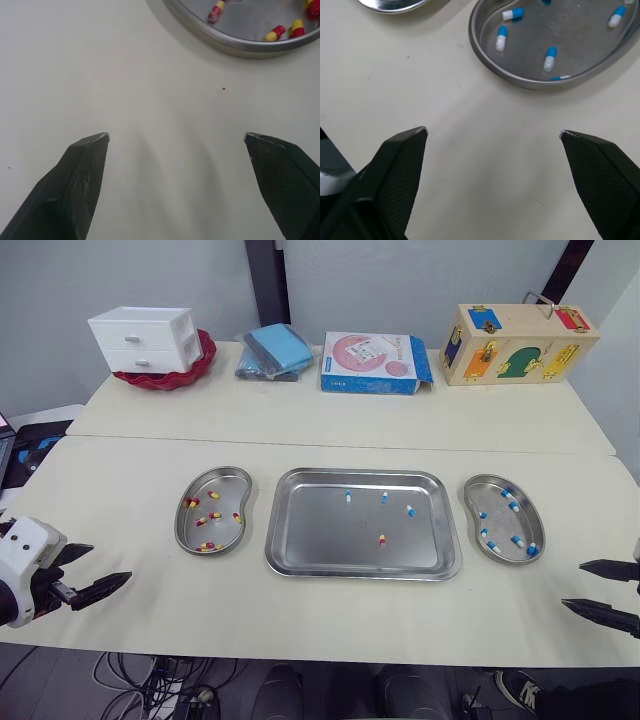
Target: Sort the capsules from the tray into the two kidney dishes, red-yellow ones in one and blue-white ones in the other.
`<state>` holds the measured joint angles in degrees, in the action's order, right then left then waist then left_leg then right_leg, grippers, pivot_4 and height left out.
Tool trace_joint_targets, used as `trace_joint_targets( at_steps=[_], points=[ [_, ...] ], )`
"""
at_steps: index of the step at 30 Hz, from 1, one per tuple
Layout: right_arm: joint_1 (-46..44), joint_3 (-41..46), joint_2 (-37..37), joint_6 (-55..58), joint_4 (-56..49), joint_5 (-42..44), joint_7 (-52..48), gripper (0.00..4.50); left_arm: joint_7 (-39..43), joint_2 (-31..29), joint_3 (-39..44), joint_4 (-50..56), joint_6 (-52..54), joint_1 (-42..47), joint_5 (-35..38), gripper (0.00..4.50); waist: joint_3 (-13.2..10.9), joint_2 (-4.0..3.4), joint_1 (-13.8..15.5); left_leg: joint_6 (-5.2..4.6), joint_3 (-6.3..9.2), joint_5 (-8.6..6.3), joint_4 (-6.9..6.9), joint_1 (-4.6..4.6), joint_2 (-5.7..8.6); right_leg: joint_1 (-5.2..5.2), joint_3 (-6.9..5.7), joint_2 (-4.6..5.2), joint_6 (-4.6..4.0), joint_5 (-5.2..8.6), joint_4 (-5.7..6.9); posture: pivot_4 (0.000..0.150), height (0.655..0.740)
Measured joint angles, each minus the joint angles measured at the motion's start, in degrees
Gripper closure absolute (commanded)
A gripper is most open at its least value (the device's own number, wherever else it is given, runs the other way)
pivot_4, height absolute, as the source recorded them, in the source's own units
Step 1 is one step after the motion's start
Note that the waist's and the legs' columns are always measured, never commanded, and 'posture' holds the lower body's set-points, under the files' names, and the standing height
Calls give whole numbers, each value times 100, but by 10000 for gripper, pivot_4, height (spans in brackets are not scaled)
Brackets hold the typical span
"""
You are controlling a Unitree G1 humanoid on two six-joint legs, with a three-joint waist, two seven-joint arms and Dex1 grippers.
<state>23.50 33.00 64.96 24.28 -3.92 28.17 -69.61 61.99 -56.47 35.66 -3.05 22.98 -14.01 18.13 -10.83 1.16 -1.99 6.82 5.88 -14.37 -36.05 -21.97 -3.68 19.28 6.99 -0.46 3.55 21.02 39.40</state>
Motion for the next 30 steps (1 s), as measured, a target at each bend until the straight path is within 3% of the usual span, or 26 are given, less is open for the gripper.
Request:
trace_joint_targets(
  at_steps=[9,12,17,21,24,27,30],
  points=[
    [-172,-4,133,347,-108,-79,-312,0,188,91,83,249,-5,-215,210,205,-1,-3,-11,0,-3,0,1,-2,-1,2,2,0,0,0,-1,1500,7400],
    [-334,27,53,798,-763,389,-403,0,291,480,191,790,-88,-340,596,205,-1,-5,-1,1,-3,0,1,-2,-3,0,2,0,0,-1,0,1500,7400],
    [-1391,-75,-461,1458,-1916,1636,4,0,468,1320,124,1818,-506,-882,1033,205,1,-1,-40,1,-3,0,0,-2,-4,-3,3,-1,1,-2,-6,1500,7400],
    [-2449,-943,-1250,2022,-2437,2354,1085,0,496,1900,-294,2284,-985,-1222,1088,205,4,7,-49,1,3,0,-5,-5,-3,-4,1,-1,3,-4,-4,1500,7400],
    [-3012,-1922,-1714,2092,-2633,1980,1821,0,474,2380,-549,2457,-1475,-1393,1081,205,4,4,-14,1,3,0,-6,-8,-1,-1,2,2,4,-5,-4,1500,7400],
    [-3700,-3141,-2408,2028,-2599,1132,2613,0,376,3250,-947,2547,-2387,-1582,1026,205,8,5,-10,1,3,0,-5,-12,-2,3,1,1,5,-7,-10,1500,7400],
    [-4180,-3991,-2811,2055,-2447,420,3196,0,306,3558,-1139,2489,-2996,-1548,901,205,8,4,-1,1,9,0,-5,-12,-2,10,-3,0,4,-7,1,1500,7400]
  ],
)
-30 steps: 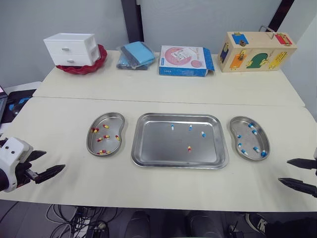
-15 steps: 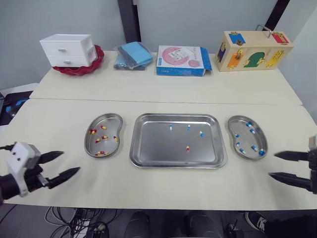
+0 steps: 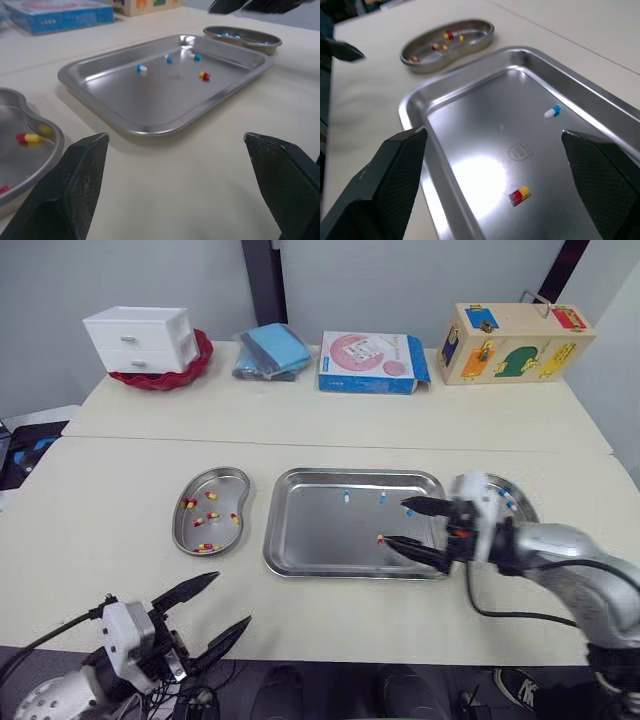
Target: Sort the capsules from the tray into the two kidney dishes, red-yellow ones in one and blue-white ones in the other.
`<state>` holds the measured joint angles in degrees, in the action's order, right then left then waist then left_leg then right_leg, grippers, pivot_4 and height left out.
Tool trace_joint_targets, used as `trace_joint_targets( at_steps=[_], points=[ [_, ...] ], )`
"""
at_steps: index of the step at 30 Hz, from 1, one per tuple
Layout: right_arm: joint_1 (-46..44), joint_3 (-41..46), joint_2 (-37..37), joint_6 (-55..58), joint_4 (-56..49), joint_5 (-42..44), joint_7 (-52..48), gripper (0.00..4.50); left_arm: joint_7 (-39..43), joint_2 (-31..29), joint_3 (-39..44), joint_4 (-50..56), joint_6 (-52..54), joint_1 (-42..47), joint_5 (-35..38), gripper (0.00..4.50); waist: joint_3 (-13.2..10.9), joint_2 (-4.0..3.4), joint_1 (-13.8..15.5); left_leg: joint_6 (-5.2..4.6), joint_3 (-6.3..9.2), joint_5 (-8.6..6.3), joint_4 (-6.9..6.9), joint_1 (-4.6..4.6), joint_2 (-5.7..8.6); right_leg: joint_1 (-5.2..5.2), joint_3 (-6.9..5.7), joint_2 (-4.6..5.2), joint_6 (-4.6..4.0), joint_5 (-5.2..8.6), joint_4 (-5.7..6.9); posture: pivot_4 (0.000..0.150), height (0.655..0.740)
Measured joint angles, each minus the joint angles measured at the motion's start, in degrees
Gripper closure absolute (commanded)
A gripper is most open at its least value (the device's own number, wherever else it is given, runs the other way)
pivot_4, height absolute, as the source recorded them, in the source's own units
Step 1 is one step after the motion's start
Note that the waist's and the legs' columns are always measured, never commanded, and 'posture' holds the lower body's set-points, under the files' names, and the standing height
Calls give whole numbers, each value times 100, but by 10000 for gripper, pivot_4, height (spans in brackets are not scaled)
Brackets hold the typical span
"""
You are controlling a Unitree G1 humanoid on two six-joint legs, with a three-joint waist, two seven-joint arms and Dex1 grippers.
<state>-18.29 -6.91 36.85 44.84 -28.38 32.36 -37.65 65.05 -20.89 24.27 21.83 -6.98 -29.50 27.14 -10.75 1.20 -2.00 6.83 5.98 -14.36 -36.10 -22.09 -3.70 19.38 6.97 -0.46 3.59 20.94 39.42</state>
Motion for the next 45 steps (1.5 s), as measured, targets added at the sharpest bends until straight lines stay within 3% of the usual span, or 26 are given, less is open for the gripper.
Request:
trace_joint_targets(
  at_steps=[3,9,20,31,34,39,45],
  points=[
    [-411,-643,-484,58,342,-685,575,0,-202,302,-226,-50,-456,-53,-68,205,1,1,16,0,1,0,-1,-3,3,0,-1,2,0,0,-2,1500,7400],
    [-1012,-1029,-1086,316,1072,-1476,1233,0,-502,661,-593,-167,-1022,-320,-78,205,0,0,-3,0,4,0,2,-4,1,7,-3,0,-1,0,3,1500,7400],
    [-1771,-1298,-1909,730,1981,-2028,1493,0,-202,828,-832,-881,-1964,-331,506,205,0,-2,-86,0,2,1,-5,-69,2,80,-3,0,-2,0,31,1500,7400],
    [-1994,-1519,-2542,704,2841,-2541,1667,0,-116,747,-874,-1027,-2175,-278,710,205,0,-4,-133,0,4,2,-6,-69,1,88,-3,-2,-6,3,48,1500,7400],
    [-2033,-1522,-2655,598,2984,-2666,1664,6007,-201,719,-890,-969,-2171,-309,710,0,0,-4,-137,0,5,2,-6,-69,1,88,-4,-2,-6,3,49,1500,7400],
    [-2073,-1569,-2769,363,3175,-2849,1655,22691,-348,664,-930,-806,-2108,-319,708,0,1,-5,-138,0,5,2,-6,-68,1,88,-4,-2,-6,3,50,1500,7400],
    [-2069,-1566,-2816,301,3201,-2940,1640,39251,-488,598,-935,-742,-2091,-351,707,0,1,-5,-139,0,6,2,-6,-68,1,88,-4,-2,-6,3,50,1500,7400]
  ],
)
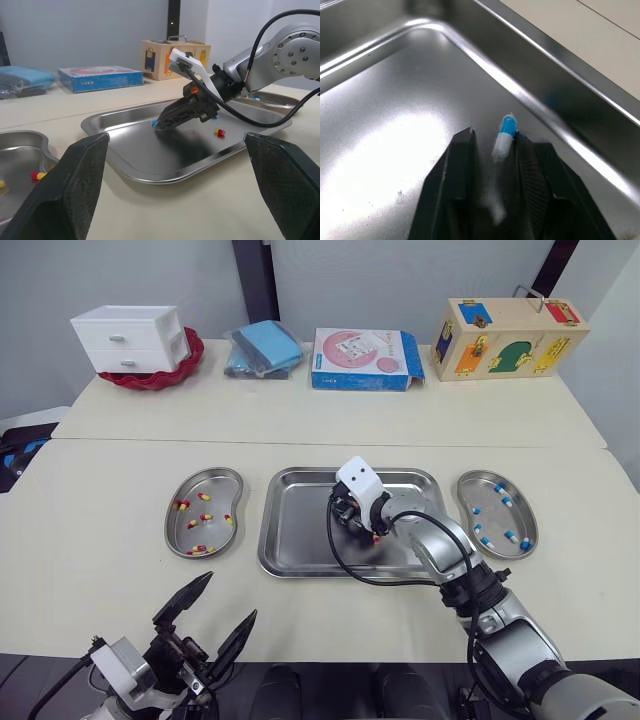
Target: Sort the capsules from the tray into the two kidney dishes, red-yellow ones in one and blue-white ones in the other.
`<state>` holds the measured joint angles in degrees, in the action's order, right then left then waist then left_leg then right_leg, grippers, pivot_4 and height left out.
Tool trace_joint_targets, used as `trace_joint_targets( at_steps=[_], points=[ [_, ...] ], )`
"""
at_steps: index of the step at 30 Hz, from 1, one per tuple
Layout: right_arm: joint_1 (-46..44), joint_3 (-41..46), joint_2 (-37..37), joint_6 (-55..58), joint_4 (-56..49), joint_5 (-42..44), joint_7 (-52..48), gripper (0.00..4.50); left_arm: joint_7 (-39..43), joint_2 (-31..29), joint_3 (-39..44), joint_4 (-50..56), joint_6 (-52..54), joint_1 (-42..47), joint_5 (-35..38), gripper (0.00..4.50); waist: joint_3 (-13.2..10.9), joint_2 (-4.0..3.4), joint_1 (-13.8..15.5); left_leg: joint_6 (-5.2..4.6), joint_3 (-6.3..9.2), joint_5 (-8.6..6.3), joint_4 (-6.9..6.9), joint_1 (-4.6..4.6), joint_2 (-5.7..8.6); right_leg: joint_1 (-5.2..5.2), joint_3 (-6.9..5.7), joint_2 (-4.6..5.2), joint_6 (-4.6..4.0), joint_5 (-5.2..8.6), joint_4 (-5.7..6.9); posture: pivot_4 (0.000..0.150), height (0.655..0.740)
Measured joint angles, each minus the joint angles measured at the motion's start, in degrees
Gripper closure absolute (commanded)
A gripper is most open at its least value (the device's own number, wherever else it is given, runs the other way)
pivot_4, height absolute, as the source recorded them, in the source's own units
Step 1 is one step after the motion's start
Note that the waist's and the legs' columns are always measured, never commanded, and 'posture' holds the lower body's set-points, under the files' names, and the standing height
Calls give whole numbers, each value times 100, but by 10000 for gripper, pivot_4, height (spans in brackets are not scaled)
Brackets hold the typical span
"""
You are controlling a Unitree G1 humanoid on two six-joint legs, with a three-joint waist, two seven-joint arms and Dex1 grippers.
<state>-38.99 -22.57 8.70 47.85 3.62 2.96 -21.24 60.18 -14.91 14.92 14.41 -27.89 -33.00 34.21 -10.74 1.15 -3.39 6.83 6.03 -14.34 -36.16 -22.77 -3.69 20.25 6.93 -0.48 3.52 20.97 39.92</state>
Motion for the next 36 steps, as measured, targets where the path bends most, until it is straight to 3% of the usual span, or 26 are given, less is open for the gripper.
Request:
trace_joint_targets(
  at_steps=[3,9,14,19,24,29,36],
  points=[
    [9,5,-2,-23,-1,-32,0,44788,-56,-33,-7,86,8,-13,0,0,0,0,0,0,0,0,0,0,0,0,0,0,0,0,0,1500,7400],
    [145,8,91,-335,-38,-135,-104,44788,-130,-130,-107,92,96,26,-3,0,0,-1,6,0,1,0,0,-2,0,1,-1,0,0,0,-1,1500,7400],
    [531,346,731,-690,-877,161,-740,44788,-119,-426,-104,71,198,350,-8,0,-2,-3,28,0,4,0,-2,-6,1,-1,-5,1,0,0,-3,1500,7400],
    [1536,1546,2450,-719,-2003,802,-1801,44788,472,-899,-300,64,338,600,128,0,-4,-7,137,0,2,0,-1,-7,5,-6,-5,3,0,0,-15,1500,7400],
    [2434,2762,3427,-709,-2333,1297,-2356,44788,940,-958,-742,67,394,955,194,0,-3,-11,104,-1,0,0,0,-1,3,-9,0,-2,0,1,-10,1500,7400],
    [3084,3726,4003,-478,-2210,1511,-2493,44788,1263,-964,-1007,-33,402,1199,218,0,-2,-12,84,-2,-7,0,-3,7,4,-15,6,-1,0,0,-8,1500,7400],
    [3295,3803,4064,-478,-2096,1507,-2360,44788,1310,-964,-1059,-172,451,1438,218,0,-2,-12,59,-2,-8,0,-6,9,4,-20,8,-2,0,0,-6,1500,7400]
  ],
)
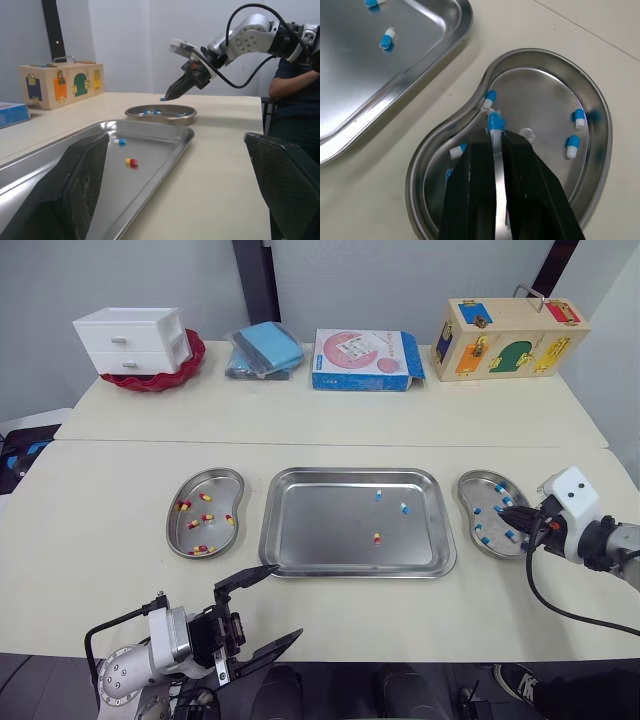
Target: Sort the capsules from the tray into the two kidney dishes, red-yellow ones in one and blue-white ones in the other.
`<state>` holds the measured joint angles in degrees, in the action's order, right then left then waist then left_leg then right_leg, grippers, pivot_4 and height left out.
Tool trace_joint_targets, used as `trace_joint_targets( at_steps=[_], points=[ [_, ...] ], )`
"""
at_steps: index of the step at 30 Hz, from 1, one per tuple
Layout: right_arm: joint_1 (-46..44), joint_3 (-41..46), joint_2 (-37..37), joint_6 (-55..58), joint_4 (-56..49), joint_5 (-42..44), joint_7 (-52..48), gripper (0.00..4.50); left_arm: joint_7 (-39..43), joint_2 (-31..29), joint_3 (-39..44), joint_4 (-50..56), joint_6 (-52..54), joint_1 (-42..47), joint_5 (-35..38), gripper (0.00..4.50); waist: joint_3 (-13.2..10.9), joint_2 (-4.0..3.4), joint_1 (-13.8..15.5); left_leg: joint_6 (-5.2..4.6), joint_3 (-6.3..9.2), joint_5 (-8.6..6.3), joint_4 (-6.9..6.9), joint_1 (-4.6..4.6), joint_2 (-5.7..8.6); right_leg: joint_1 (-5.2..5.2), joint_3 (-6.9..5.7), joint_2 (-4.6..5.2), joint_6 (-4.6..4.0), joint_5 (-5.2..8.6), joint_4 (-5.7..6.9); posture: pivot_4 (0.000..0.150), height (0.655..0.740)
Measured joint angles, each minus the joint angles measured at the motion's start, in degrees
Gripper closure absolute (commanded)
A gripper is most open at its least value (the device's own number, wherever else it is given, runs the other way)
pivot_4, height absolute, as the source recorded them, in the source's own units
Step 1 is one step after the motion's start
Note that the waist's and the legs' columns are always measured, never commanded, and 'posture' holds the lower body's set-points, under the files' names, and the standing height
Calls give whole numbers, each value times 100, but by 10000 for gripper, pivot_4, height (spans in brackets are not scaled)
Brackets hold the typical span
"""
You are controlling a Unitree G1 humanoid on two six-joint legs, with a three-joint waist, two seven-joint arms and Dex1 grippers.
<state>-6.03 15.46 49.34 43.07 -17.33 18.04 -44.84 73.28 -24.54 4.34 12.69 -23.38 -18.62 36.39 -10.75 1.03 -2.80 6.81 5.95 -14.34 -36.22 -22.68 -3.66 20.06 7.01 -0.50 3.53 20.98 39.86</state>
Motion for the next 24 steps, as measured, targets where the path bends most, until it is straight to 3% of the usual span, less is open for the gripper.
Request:
trace_joint_targets(
  at_steps=[24],
  points=[
    [-32,-92,-35,-117,254,17,119,44788,-637,28,1,284,186,-203,-48,0,1,-2,10,0,2,0,-4,1,0,-3,-1,0,0,0,0,1500,7400]
  ],
)
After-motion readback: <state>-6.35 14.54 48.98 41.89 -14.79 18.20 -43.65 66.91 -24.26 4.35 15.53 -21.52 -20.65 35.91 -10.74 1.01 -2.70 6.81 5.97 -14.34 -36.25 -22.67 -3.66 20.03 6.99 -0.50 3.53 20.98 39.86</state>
